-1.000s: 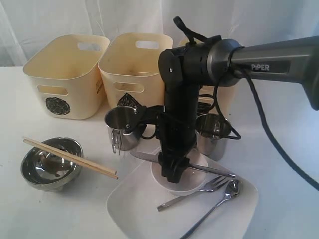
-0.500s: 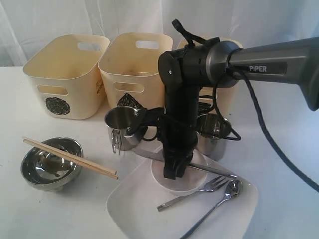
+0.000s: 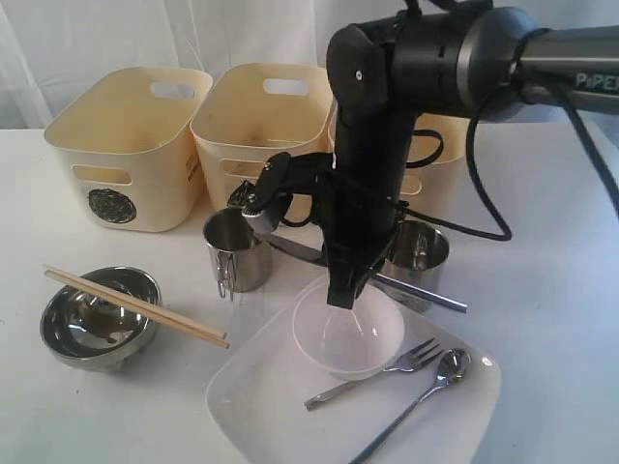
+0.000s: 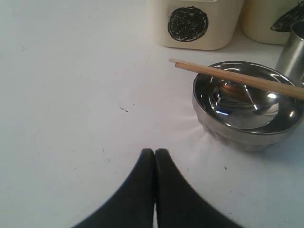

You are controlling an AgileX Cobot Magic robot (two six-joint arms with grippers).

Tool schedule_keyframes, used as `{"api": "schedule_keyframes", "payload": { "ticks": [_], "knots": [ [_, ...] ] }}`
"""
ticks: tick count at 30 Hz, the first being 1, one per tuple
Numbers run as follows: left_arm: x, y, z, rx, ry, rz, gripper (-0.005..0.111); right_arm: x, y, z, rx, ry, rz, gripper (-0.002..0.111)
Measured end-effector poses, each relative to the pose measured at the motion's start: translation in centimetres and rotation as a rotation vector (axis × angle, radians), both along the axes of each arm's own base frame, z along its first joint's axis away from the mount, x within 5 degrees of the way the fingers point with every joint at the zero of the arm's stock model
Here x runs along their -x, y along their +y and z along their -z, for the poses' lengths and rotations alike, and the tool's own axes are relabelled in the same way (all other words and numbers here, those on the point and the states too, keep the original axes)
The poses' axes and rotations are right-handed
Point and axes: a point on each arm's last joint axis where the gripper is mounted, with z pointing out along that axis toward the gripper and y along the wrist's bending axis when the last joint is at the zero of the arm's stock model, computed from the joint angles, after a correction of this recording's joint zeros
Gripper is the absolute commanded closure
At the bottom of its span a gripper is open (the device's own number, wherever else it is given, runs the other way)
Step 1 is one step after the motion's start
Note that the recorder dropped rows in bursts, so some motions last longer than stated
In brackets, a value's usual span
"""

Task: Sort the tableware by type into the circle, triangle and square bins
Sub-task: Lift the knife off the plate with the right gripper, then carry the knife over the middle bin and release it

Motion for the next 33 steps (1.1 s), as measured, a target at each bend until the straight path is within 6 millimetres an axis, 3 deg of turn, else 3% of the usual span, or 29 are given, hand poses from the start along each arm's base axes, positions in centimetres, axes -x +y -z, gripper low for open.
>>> {"api": "schedule_keyframes", "payload": {
  "ticks": [11, 27, 33],
  "knots": [
    [0.0, 0.0, 0.0, 0.000, 0.000, 0.000, 0.107, 0.4, -0.3, -2.4, -0.048, -0.077, 0.000, 0.108],
    [0.0, 0.0, 0.0, 0.000, 0.000, 0.000, 0.107, -0.4, 0.2, -3.0, -0.123, -0.181, 0.012, 0.108],
    [0.0, 0.0, 0.0, 0.000, 0.000, 0.000, 0.107, -1.6, 0.5, -4.1, -0.260, -0.290, 0.095, 0.108]
  ]
}}
